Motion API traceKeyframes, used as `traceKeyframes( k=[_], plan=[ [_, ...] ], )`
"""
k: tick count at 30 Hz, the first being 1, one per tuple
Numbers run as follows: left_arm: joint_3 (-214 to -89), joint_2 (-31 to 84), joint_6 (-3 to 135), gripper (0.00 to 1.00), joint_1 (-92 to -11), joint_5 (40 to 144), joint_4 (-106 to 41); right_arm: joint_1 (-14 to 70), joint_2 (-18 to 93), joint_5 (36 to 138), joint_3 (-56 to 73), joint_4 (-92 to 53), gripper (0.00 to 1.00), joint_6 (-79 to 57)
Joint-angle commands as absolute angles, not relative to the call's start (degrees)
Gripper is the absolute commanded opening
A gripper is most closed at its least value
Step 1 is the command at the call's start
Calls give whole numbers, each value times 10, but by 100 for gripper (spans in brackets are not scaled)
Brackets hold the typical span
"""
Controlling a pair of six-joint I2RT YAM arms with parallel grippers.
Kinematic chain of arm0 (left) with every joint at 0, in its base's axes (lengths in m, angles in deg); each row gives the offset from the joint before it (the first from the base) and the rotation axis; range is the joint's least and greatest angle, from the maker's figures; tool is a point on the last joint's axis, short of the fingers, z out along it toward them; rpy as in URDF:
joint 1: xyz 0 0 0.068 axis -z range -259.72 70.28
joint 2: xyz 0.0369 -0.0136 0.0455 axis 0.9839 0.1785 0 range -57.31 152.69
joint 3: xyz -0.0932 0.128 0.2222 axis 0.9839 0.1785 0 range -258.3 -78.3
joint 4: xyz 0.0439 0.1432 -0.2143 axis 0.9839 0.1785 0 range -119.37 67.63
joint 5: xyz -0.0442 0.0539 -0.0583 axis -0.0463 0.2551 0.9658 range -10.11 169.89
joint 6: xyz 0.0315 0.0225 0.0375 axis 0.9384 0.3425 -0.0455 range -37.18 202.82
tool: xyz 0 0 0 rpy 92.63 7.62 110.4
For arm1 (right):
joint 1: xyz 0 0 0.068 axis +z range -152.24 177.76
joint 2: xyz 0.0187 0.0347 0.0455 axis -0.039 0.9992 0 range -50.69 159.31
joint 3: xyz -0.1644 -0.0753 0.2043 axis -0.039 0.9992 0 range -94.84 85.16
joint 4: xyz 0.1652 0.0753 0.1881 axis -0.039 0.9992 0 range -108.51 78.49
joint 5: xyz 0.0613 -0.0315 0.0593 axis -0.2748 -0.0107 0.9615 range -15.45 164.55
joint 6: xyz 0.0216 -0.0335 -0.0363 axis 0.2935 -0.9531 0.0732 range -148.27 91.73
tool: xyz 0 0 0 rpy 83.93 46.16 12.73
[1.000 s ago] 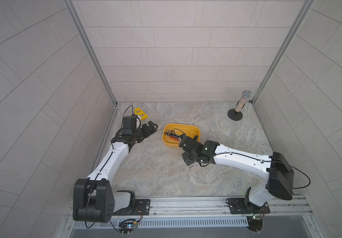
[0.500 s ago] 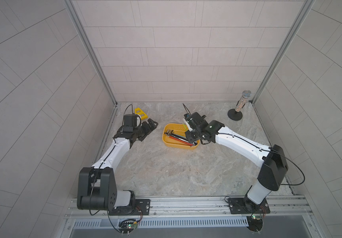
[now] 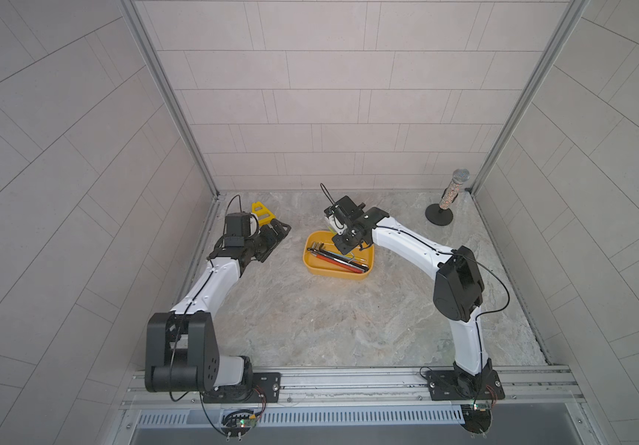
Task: Put the hex key on the desktop into the storage box
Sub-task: Place the Allen key in the storage box, then reset both arms
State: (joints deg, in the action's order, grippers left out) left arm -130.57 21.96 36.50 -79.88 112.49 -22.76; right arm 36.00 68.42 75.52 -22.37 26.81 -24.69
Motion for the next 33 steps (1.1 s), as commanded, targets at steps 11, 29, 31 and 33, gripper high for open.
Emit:
traceKeyframes(
  k=[11,29,31,33],
  plan=[
    [-1291,225,355,99,-802,1136,-247,355,753,729,-255,287,0,-302],
    [-1289,219,383,98,-801,1104,-212,353,781,765,-247,273,45,-295],
    [-1287,215,391,98,-801,1094,-207,353,769,760,-241,273,47,-294],
    [-1286,208,402,98,-801,1079,-200,353,746,754,-233,272,49,-293]
  ],
)
